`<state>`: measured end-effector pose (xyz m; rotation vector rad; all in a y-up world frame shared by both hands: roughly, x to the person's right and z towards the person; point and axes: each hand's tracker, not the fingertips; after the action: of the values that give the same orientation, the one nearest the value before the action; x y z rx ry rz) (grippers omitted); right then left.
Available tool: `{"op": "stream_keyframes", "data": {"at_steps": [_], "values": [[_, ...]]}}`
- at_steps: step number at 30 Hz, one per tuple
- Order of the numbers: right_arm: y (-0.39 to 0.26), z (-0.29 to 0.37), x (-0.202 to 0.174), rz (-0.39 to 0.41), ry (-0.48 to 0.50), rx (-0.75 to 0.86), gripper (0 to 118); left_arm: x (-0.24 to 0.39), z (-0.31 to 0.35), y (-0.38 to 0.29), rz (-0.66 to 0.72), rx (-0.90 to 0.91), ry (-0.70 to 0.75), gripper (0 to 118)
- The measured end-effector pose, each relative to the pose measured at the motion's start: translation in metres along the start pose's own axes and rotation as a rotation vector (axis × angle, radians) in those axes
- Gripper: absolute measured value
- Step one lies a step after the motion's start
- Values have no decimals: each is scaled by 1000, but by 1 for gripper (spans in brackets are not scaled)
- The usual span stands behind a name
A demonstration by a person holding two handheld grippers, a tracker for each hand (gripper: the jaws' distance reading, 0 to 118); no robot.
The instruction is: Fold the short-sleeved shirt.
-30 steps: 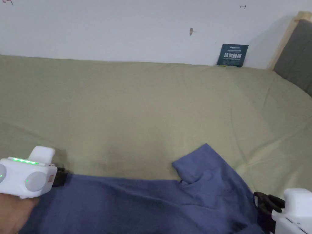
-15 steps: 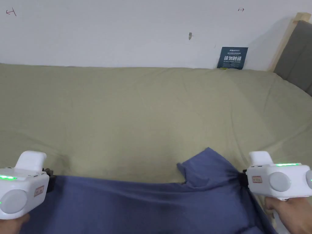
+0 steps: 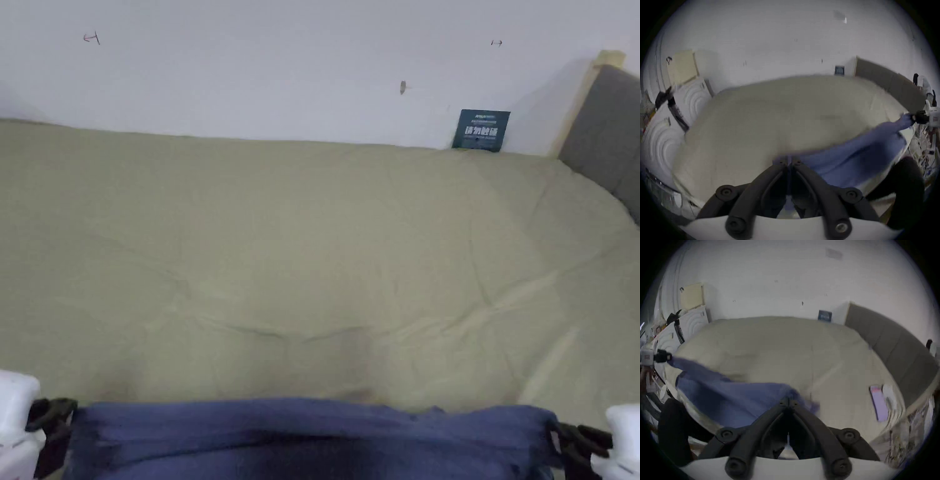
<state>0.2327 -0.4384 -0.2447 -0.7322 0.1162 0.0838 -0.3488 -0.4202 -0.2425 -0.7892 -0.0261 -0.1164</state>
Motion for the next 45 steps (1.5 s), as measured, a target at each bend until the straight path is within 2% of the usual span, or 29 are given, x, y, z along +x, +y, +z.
{"op": "stream_keyframes", "data": {"at_steps": [2, 6, 8, 9, 10, 11, 12, 16, 18, 19, 20, 21, 22, 23, 24, 28, 29, 30, 31, 32, 33, 34, 37, 38, 39, 41, 43, 44, 45], "values": [[-33, -14, 6, -76, 13, -85, 0, 1, -12, -31, 20, -72, -3, 2], [-60, -30, 4, -124, -4, -159, 0, -12, -48, -53, 41, -120, -2, 3], [-49, -21, 1, -145, -7, -132, 1, -10, -39, -43, 53, -88, 2, 9], [-39, -10, -4, -159, -10, -79, 5, -9, -31, -35, 65, -28, 16, 34], [-28, 3, -10, -157, -17, -2, 37, -8, -21, -24, 80, 36, 1, 89], [-15, 17, -20, -175, 21, 136, 70, 13, 3, -10, 88, 118, 2, 118], [-5, 28, -30, -149, 40, 230, 77, 21, 22, 2, 104, 255, -9, 118], [32, 65, -84, -137, 77, 570, 77, 64, 58, 33, 139, 502, 14, 118], [38, 67, -103, -92, 35, 662, 75, 82, 68, 35, 108, 587, 92, 115], [42, 64, -111, -68, 17, 648, 72, 72, 53, 26, 88, 600, 125, 102], [45, 60, -118, -80, 31, 617, 50, 74, 52, 23, 64, 602, 143, 74], [48, 54, -119, -89, 57, 589, 0, 72, 50, 22, 55, 570, 124, 25], [48, 49, -126, -90, 46, 507, 1, 69, 44, 21, 34, 518, 134, 0], [46, 49, -131, -74, 20, 564, 1, 65, 44, 22, 29, 497, 154, 0], [44, 51, -132, -72, 22, 568, 1, 55, 42, 20, 36, 465, 103, 0], [44, 53, -137, -75, 48, 525, 1, -17, 22, 1, 235, 263, -6, 3], [45, 54, -138, -76, 49, 519, 1, -41, 12, -8, 324, 201, -88, 29], [44, 54, -139, -78, 49, 515, 1, -59, 4, -17, 412, 154, -142, 76], [42, 54, -141, -80, 44, 507, 1, -80, -10, -26, 504, 89, -225, 118], [41, 54, -143, -85, 45, 494, 1, -96, -28, -37, 590, -15, -334, 114], [42, 54, -144, -96, 52, 482, 1, -113, -37, -52, 667, 37, -412, 115], [41, 52, -145, -114, 66, 467, 1, -124, -52, -59, 724, -44, -490, 117], [41, 49, -152, -126, 65, 436, 1, -122, -93, -79, 852, -117, -530, 117], [42, 48, -154, -126, 64, 429, 1, -121, -109, -86, 907, -152, -633, 117], [43, 48, -156, -125, 59, 422, 1, -118, -127, -94, 992, -200, -824, 117], [47, 50, -160, -119, 52, 416, 1, -95, -146, -99, 1121, -148, -1154, 117], [51, 51, -162, -118, 46, 415, 1, -74, -150, -86, 1029, -118, -1114, 116], [54, 52, -163, -122, 42, 417, 1, -82, -146, -88, 1006, -109, -1103, 115], [56, 53, -164, -126, 40, 420, 1, -81, -145, -89, 1016, -155, -1129, 105]]}}
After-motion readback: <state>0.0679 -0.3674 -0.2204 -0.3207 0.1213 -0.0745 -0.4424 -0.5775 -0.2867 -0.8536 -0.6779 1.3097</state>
